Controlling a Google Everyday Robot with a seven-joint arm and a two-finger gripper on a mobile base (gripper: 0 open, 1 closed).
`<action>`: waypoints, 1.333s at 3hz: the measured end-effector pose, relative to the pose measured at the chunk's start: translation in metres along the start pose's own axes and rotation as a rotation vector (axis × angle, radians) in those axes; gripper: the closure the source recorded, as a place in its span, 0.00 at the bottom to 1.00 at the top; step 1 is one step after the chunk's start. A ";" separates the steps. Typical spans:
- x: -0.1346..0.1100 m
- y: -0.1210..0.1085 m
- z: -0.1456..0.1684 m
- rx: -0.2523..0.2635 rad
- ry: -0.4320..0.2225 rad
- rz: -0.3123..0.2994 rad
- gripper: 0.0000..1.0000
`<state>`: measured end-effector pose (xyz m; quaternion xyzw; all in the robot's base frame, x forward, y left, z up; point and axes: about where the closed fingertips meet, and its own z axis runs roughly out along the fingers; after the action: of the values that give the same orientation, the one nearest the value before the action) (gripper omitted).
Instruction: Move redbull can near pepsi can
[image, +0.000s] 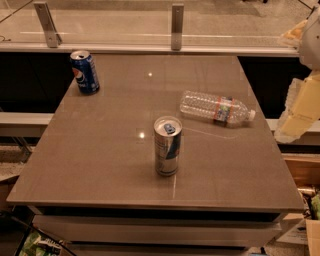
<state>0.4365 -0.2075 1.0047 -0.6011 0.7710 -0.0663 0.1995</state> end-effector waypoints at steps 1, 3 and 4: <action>0.000 0.000 -0.002 0.003 -0.005 0.003 0.00; -0.006 0.006 -0.019 0.024 -0.085 0.052 0.00; -0.007 0.011 -0.016 -0.005 -0.158 0.089 0.00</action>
Offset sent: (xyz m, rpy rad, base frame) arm -0.0131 0.0040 0.0151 0.0687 -0.0297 -0.0272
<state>0.4219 -0.2005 1.0169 -0.5702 0.7789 -0.0082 0.2609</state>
